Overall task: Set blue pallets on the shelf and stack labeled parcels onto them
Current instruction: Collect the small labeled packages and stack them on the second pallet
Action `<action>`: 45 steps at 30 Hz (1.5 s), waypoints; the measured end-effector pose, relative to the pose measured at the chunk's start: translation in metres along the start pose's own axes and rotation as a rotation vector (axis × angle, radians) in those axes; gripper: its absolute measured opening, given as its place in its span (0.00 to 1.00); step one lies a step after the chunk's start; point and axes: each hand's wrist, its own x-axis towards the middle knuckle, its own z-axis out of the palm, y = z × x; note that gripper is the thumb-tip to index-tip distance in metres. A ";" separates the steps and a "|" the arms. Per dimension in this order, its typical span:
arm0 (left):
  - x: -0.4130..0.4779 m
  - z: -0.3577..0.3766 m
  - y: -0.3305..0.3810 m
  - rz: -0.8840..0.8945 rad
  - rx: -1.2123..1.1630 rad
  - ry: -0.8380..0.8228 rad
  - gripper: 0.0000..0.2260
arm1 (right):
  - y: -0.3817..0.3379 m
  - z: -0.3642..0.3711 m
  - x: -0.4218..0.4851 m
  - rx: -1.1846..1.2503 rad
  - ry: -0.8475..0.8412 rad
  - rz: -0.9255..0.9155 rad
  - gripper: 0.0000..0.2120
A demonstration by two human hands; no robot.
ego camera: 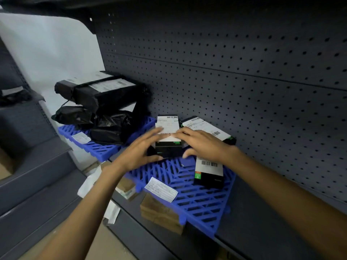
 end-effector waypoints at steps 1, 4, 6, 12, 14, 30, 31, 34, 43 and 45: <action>-0.002 -0.002 -0.003 -0.009 -0.012 0.001 0.33 | -0.003 0.001 0.003 0.029 0.010 0.006 0.36; -0.006 0.004 0.001 -0.055 -0.054 0.009 0.34 | -0.008 0.004 0.008 0.152 0.041 0.037 0.30; -0.007 0.009 0.004 -0.067 -0.098 0.037 0.35 | -0.008 0.007 0.009 0.230 0.038 0.059 0.29; -0.008 0.017 -0.006 -0.050 -0.168 0.089 0.32 | -0.014 0.010 0.013 0.321 0.025 0.139 0.32; -0.007 0.016 -0.010 -0.041 -0.126 0.095 0.30 | -0.019 0.011 0.014 0.282 0.036 0.164 0.34; -0.008 0.006 -0.035 0.068 -0.158 0.107 0.27 | -0.088 0.030 0.020 0.339 0.163 0.551 0.42; -0.009 0.008 -0.034 0.053 -0.177 0.117 0.27 | -0.093 0.032 0.020 0.352 0.182 0.581 0.42; -0.014 0.012 -0.031 0.028 -0.238 0.100 0.26 | -0.106 0.036 0.020 0.338 0.218 0.635 0.43; -0.028 0.011 -0.029 0.106 -0.305 0.123 0.25 | -0.135 0.039 0.016 0.216 0.266 0.721 0.45; -0.031 0.013 -0.031 0.174 -0.308 0.142 0.25 | -0.142 0.044 0.015 0.153 0.308 0.749 0.43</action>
